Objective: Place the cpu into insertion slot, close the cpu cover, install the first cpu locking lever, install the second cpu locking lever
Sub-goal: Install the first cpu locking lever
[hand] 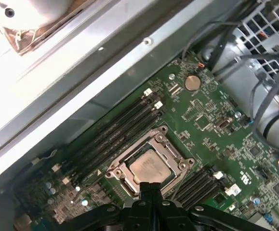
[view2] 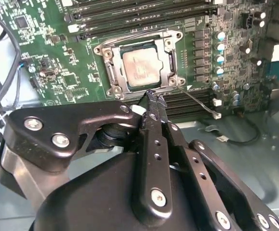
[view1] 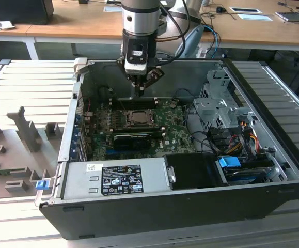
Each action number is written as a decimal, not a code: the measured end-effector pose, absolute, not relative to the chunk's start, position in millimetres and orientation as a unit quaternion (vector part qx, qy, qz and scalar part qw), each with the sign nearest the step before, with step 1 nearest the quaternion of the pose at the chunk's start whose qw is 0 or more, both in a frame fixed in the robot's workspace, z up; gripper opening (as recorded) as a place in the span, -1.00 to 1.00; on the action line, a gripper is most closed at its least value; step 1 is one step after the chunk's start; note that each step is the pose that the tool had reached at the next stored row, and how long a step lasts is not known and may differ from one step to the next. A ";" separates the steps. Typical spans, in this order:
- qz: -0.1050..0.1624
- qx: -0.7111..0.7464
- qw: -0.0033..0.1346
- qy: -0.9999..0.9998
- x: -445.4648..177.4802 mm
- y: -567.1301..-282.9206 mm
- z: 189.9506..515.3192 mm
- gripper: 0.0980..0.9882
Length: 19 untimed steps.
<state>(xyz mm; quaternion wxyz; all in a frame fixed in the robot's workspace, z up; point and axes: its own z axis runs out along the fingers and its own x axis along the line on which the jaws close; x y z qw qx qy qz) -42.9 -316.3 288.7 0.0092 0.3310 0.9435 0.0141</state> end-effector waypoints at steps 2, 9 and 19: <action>0.014 0.313 0.009 0.950 -43.7 -316.3 288.7 -0.98; 0.015 0.211 0.007 0.977 -44.1 -316.3 287.4 -0.98; 0.016 0.061 0.005 0.998 -44.1 -316.3 286.9 -0.98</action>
